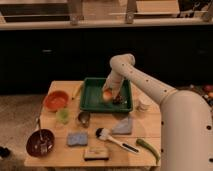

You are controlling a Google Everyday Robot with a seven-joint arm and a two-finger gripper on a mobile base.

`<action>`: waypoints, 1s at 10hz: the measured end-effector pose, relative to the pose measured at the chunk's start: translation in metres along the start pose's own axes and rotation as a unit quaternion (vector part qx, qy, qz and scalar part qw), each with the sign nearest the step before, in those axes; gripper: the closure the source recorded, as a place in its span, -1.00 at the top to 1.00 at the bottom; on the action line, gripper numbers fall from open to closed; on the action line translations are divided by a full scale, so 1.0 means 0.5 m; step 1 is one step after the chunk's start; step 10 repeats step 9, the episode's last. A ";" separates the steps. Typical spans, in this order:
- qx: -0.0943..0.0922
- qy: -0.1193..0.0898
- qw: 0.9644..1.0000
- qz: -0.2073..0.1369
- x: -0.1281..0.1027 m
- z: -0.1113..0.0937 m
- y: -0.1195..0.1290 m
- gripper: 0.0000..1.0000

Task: Place apple in tray

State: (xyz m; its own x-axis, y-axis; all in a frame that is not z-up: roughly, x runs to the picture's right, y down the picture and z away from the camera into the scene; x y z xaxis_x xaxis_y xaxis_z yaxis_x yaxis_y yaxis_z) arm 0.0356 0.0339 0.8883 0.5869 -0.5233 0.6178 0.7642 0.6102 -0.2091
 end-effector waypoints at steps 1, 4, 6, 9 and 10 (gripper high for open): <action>0.002 -0.005 1.000 -0.002 -0.002 0.000 0.001 0.29; 0.007 -0.014 1.000 -0.009 -0.007 0.000 -0.002 0.60; 0.011 -0.019 1.000 -0.014 -0.009 -0.001 -0.002 0.60; 0.018 -0.028 0.999 -0.018 -0.010 -0.006 0.000 0.60; 0.018 -0.028 0.999 -0.018 -0.010 -0.006 0.000 0.60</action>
